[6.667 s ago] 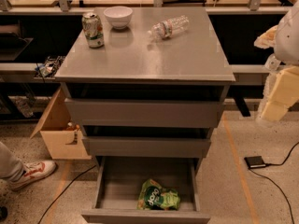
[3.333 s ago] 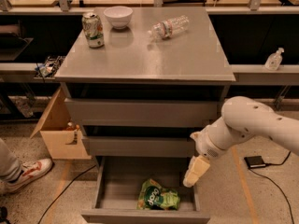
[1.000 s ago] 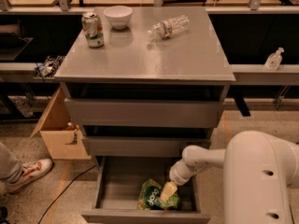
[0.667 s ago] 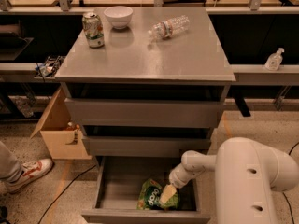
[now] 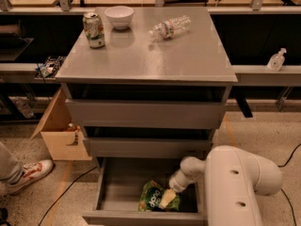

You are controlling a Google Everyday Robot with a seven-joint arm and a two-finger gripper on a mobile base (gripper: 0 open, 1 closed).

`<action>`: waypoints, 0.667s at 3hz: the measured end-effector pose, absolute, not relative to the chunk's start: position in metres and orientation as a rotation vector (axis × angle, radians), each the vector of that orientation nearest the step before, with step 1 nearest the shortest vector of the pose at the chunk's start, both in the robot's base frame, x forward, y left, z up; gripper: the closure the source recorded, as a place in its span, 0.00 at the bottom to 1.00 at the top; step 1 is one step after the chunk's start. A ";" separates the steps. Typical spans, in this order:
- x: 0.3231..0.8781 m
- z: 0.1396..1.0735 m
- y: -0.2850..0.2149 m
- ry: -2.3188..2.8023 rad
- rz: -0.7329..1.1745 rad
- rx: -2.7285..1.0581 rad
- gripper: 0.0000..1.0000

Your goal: Pick green rice chip bag from bottom drawer and place on counter

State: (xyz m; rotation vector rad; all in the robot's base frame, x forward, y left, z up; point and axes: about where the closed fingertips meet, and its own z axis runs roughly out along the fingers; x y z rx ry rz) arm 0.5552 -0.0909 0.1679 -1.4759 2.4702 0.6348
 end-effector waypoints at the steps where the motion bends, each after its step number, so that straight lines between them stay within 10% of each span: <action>1: 0.553 0.151 -0.089 2.493 0.626 -1.489 0.00; 2: 0.550 0.145 -0.083 2.489 0.613 -1.509 0.00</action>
Offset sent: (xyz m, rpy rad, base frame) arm -0.0061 0.0128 -0.0269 -0.0446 -0.0015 0.0302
